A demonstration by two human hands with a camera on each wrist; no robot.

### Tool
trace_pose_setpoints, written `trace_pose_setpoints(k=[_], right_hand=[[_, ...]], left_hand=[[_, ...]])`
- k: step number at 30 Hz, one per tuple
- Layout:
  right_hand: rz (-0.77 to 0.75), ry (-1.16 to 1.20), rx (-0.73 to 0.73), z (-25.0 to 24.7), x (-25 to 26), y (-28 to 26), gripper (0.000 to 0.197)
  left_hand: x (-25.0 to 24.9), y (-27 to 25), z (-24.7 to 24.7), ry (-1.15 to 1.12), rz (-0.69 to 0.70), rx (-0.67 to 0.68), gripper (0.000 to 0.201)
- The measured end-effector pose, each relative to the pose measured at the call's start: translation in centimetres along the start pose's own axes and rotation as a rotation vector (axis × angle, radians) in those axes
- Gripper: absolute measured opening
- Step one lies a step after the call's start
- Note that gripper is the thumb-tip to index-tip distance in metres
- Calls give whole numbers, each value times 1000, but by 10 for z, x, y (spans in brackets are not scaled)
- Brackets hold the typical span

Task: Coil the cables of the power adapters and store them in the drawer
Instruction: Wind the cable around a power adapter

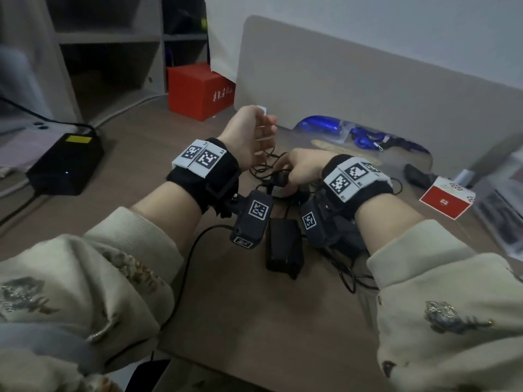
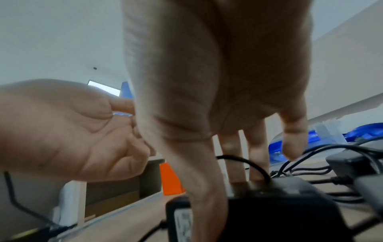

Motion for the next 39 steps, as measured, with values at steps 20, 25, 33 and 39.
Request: trace_pose_setpoints(k=[20, 25, 33, 39], right_hand=[[-260, 953, -609, -26, -7, -56, 24], [-139, 983, -721, -26, -39, -52, 23], [336, 684, -797, -24, -88, -66, 49], [-108, 442, -637, -31, -21, -60, 61]], left_hand=[[20, -26, 16, 306, 37, 39, 37], [13, -16, 3, 157, 123, -47, 53], [8, -18, -15, -7, 142, -193, 60], [11, -19, -1, 118, 127, -97, 45]])
Point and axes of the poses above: each hand's wrist, its own y-axis towards the middle knuckle, its own z-axis out of the palm, x = y × z, the point moved 9 cm from there along y, towards the middle knuckle, and after that the axes turned 4 degrees about y, right-handed, at the moved point
